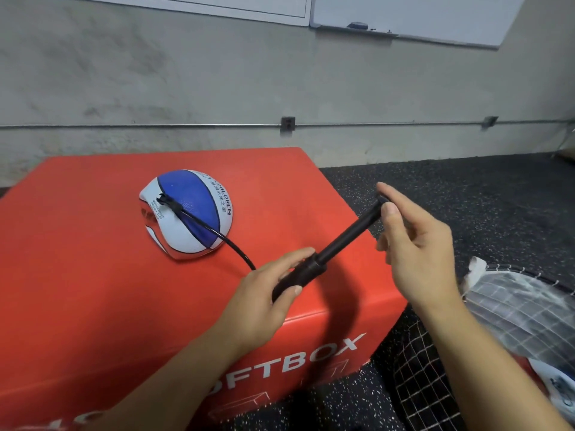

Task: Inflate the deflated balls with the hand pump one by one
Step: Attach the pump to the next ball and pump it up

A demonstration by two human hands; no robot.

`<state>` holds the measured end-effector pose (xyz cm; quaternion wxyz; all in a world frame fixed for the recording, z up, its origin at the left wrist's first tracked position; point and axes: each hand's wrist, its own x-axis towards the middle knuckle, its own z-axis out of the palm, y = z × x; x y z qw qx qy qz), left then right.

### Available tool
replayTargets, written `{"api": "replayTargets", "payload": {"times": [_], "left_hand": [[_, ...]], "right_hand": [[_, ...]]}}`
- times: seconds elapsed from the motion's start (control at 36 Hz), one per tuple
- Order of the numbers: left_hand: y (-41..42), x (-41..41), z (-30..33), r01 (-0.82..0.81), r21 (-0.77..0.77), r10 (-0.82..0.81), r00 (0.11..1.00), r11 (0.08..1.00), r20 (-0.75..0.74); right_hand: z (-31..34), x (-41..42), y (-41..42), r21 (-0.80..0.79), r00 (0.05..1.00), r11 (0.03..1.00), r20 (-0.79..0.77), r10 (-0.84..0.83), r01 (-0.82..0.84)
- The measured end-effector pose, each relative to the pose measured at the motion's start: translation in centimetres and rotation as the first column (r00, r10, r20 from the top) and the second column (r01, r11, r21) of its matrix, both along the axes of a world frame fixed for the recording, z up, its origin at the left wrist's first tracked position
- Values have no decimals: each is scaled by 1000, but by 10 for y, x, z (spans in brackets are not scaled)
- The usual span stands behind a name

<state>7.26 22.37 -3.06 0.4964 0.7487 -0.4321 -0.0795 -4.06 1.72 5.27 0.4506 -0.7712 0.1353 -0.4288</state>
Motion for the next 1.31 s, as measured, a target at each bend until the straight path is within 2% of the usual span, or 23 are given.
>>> {"api": "replayTargets", "payload": {"times": [0.22,0.39,0.58,0.69,0.81,0.97,1.11,1.31], "left_hand": [[-1,6,-4,-30,-84,25,997,996,-66],[-2,7,-5,-44,-94,39,998,995,-54],[-3,5,-2,-49,-62,47,998,997,-32],[-4,2,2,-27,-58,25,999,998,-31],[-4,0,3,-19,-35,19,1000,999,-17],[-3,-4,2,4,19,-4,999,1000,40],[-4,-3,0,6,38,-8,999,999,54],[-2,0,0,-19,21,18,999,1000,28]], "right_hand": [[-22,21,27,-1,986,994,-128,109,-111],[-43,26,36,-43,959,982,-227,171,-185],[-42,23,33,-40,949,979,-256,185,-202],[-38,17,24,-100,942,978,-303,148,-186],[-24,11,12,-10,969,990,-208,136,-141],[3,-7,-15,131,1000,991,-10,20,-19],[-1,-9,-7,127,1000,992,-11,-18,19],[-7,4,9,86,997,996,-72,30,-24]]}}
